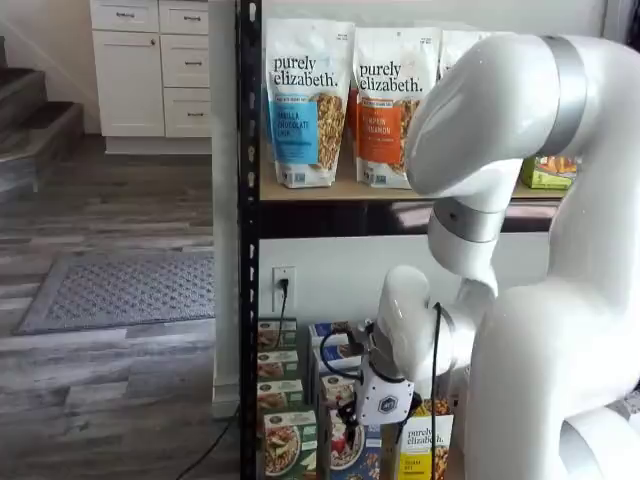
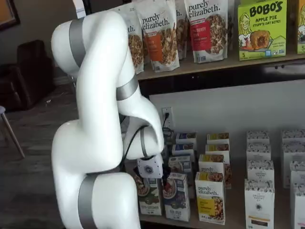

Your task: Pick up the blue and white box that is on the bottom shelf, the second box from the left

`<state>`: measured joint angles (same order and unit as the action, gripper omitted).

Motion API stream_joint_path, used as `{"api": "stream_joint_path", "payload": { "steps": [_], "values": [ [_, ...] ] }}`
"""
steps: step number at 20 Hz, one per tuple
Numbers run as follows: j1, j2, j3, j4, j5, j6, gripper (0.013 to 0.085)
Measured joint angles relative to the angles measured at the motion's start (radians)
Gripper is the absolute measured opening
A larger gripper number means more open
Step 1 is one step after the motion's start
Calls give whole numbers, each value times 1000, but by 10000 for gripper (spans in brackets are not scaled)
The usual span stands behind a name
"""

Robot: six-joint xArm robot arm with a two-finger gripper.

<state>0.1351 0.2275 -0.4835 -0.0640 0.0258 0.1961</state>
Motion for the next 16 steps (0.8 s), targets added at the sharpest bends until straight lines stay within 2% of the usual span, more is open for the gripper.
{"api": "stream_joint_path", "payload": {
  "steps": [2,4,15,16],
  "values": [
    [10,16,-12,67,-4,-57,850],
    [12,33,-29,99,-2,-87,850],
    [-3,120,-130,100,24,-101,850],
    [-9,130,-142,70,28,-76,850]
  ]
}}
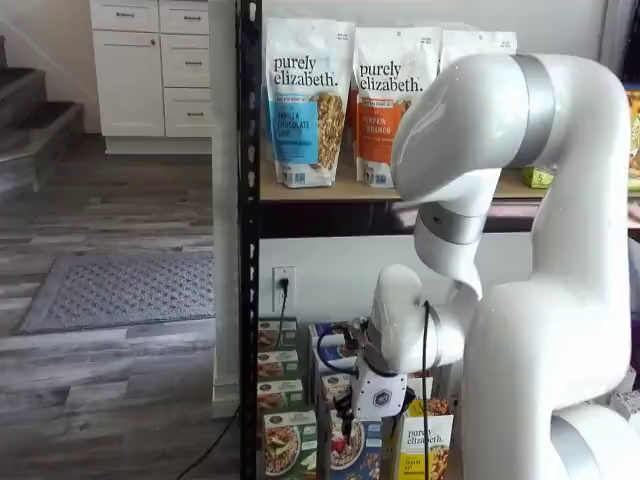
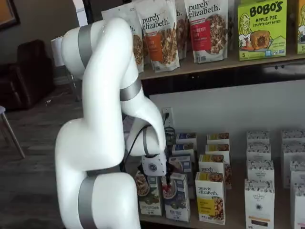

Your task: Pick up the blue and white box that is on the bottom shelf, the second box from the left

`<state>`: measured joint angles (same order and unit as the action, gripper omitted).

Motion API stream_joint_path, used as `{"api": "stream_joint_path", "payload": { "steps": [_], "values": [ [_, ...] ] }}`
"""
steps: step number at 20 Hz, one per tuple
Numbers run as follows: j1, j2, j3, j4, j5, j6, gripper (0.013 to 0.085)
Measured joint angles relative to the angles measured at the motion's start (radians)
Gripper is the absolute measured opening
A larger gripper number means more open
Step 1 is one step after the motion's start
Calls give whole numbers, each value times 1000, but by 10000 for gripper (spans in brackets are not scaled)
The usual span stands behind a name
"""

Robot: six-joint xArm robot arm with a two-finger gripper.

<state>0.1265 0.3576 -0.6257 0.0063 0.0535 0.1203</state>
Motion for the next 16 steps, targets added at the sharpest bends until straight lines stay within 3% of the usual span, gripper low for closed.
{"api": "stream_joint_path", "payload": {
  "steps": [3,7,11,14,16],
  "values": [
    [-9,31,-35,-47,8,37,850],
    [-7,71,-75,-14,7,7,850],
    [-16,108,-116,-43,2,26,850],
    [-30,139,-153,-107,-1,76,850],
    [-30,153,-171,-91,-2,60,850]
  ]
}}
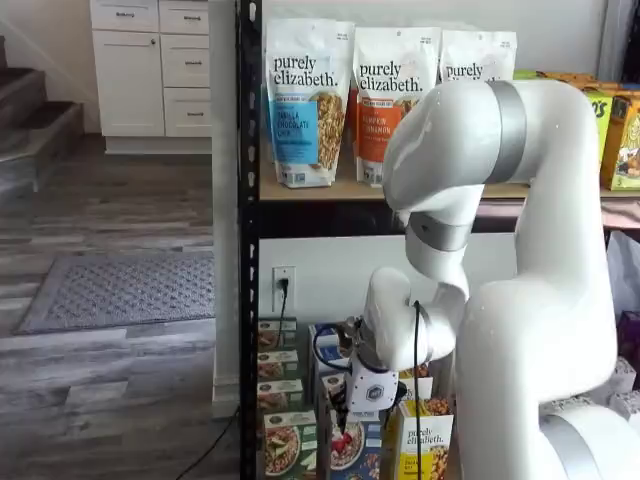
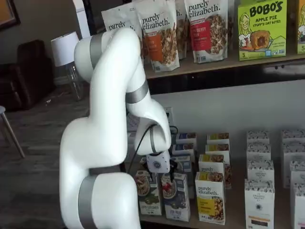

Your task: Pick up the blue and white box that is on the bottom shelf, the second box from the left

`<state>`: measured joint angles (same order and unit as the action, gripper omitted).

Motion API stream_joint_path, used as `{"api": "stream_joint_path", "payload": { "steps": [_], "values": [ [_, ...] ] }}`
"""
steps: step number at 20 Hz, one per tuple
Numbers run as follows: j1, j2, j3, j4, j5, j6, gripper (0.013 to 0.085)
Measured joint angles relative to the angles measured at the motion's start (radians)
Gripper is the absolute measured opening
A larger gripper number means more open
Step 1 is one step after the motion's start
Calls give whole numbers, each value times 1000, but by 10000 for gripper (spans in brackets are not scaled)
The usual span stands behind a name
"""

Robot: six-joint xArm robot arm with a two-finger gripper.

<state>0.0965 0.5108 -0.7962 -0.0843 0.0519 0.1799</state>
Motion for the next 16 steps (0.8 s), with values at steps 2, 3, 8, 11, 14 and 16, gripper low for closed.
{"api": "stream_joint_path", "payload": {
  "steps": [2,3,8,11,14,16],
  "values": [
    [0,15,-19,18,5,-18,850],
    [-1,22,-28,17,8,-18,850],
    [-22,50,-62,-86,13,66,850],
    [-32,62,-79,-131,18,101,850],
    [-41,70,-92,-168,23,129,850],
    [-45,75,-97,-178,21,134,850]
  ]
}}
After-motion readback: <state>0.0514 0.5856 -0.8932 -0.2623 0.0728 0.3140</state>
